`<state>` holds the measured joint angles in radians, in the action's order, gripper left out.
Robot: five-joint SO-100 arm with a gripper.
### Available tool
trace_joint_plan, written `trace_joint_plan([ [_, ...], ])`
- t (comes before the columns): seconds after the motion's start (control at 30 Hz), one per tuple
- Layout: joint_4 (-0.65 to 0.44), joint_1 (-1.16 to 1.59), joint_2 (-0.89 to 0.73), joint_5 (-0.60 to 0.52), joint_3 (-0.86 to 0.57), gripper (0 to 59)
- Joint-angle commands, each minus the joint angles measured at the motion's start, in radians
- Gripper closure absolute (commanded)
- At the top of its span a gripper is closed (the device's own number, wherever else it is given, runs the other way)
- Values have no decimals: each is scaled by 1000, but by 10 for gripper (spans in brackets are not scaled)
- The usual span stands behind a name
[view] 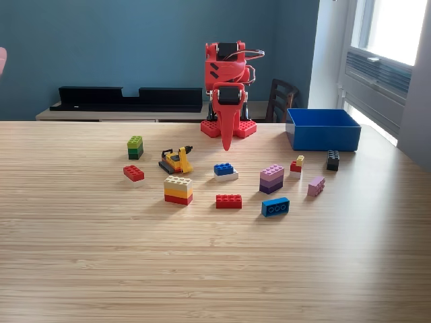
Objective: Grasp a lego block and put it in the bin.
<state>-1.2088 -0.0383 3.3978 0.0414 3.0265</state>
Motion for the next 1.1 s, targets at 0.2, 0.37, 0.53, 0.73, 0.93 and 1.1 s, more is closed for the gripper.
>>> trace_joint_plan([
  [0.2, -3, 2, 26, -3, -3, 586],
  [0.37, -3, 5, 26, 2, -3, 586],
  [0.53, 3, 8, 26, -5, -3, 586],
  [0.73, 57, 20, 26, -8, -6, 586],
  [0.93, 106, 37, 23, -21, -84, 492],
  [1.1, 141, 71, -89, 9, -186, 429],
])
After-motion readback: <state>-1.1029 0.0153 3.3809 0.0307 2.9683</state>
